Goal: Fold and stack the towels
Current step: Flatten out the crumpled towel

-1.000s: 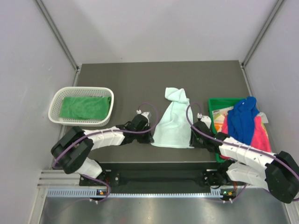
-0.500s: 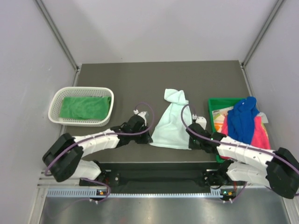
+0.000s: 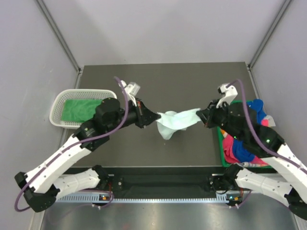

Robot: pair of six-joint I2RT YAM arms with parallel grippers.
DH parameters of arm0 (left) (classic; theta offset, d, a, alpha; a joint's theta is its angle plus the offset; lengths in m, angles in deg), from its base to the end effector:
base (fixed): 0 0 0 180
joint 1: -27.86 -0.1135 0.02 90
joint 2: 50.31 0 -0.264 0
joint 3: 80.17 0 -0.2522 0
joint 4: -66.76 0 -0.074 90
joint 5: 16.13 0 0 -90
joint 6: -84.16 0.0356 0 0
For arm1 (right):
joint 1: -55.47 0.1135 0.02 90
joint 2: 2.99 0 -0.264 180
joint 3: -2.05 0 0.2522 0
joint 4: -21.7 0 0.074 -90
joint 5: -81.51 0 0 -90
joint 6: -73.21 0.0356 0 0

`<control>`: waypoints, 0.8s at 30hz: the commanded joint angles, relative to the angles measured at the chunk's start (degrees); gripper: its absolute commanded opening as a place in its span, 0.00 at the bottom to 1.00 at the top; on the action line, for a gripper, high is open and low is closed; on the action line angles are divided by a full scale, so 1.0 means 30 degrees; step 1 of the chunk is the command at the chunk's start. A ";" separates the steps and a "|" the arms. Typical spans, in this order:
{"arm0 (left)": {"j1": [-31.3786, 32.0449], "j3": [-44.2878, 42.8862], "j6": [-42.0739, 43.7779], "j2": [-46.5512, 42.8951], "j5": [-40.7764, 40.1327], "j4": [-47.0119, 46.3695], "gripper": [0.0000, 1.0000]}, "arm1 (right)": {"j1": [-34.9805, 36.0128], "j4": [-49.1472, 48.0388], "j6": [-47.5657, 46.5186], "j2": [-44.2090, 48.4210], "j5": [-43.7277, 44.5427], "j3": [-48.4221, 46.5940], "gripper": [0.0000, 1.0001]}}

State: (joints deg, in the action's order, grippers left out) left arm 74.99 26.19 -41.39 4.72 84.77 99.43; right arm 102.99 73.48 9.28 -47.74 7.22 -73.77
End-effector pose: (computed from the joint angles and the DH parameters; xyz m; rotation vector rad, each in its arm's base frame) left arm 0.1402 -0.1610 0.3838 0.3457 1.9508 -1.1600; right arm 0.1083 0.1040 0.3912 -0.1807 1.9559 0.5933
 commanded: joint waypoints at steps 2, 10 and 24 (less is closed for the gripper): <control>0.0167 -0.3619 0.0629 -0.0442 0.0646 0.0872 0.00 | 0.0359 0.0891 -0.1919 0.0006 -0.0723 -0.3506 0.00; 0.0167 -0.7286 0.0220 -0.0733 -0.0847 0.0317 0.00 | 0.0388 0.0948 -0.2623 -0.1340 -0.0723 -0.8544 0.00; -0.0240 -0.4856 0.0482 0.0346 -0.7410 -0.2171 0.00 | -0.0487 -0.1622 -0.3619 -0.5202 0.0157 -0.7527 0.00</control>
State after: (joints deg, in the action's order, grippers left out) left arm 75.10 10.54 -41.39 2.60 69.36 98.47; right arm 102.84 72.87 0.45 -58.83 6.36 -98.27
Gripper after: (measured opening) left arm 0.026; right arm 0.011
